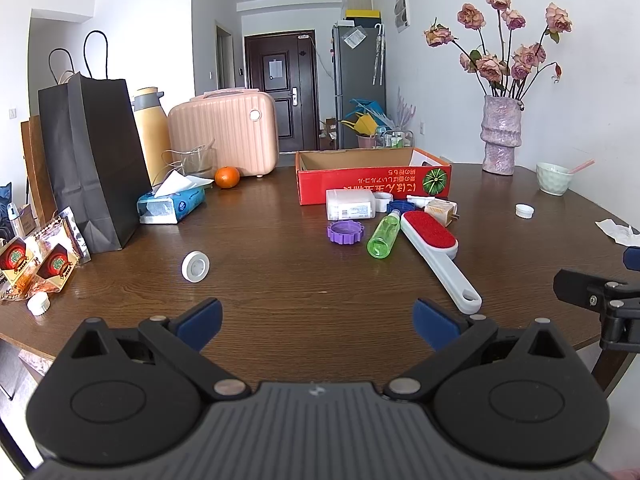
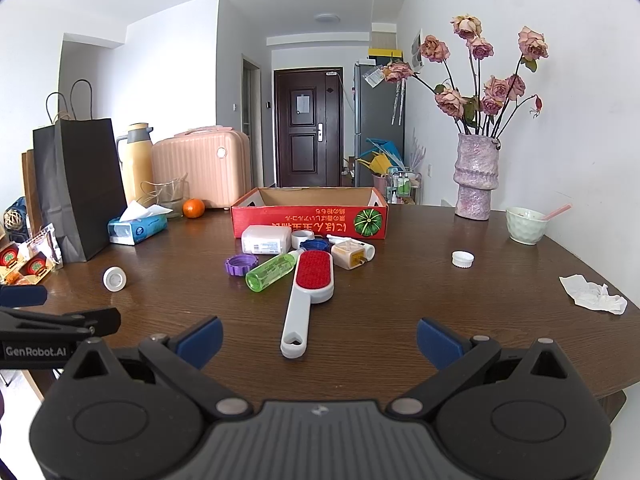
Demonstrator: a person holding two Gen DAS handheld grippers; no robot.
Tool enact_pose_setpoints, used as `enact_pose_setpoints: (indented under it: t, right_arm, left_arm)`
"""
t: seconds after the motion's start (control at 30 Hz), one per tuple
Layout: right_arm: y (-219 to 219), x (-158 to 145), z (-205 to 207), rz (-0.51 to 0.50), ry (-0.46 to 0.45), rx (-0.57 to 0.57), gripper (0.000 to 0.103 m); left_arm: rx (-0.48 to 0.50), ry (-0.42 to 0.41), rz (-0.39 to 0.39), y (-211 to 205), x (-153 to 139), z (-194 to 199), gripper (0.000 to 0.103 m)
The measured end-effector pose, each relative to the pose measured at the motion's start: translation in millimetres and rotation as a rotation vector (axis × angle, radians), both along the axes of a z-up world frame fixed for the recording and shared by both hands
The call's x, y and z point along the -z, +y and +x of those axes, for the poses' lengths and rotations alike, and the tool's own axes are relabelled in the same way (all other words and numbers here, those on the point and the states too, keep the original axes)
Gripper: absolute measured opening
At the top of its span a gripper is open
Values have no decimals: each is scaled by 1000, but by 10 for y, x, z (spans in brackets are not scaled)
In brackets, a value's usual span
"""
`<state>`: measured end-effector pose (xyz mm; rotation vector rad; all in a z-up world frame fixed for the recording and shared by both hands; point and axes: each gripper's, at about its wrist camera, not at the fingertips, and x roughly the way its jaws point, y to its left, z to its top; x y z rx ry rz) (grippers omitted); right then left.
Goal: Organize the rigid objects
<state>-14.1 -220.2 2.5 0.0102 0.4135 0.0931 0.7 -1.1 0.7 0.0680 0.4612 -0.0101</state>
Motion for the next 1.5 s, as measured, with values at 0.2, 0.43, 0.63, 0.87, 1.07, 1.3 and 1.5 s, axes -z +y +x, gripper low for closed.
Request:
enact_pose_setpoints:
  t: [0.2,0.43,0.63,0.87,1.07,1.3,1.5]
  right_arm:
    - [-1,2,1,0,0,0,103]
    - [-2,2,2,-1,0,0,103]
    - [1,5,-2,0,-1,0,103]
    - [-5,5,1,0,0,-1,103]
    - [-2,6,-1,0,0,0,103]
    - [-6,7,3,0,0,-1,103]
    - [-5,9,2,0,-1,0,103]
  left_arm:
    - [0,0,0,1,1,-1,103]
    - [0,-1,0,2,1,-3,103]
    - [0,-1,1,0,0,-3,103]
    - [-1,-4,-2,4,-16,-8,103]
    - [0,-9,0,4,-38,-7,103]
    - [0,-10,0,1,-32,-11,103]
    - [0,-10,1,0,-31,-12,103]
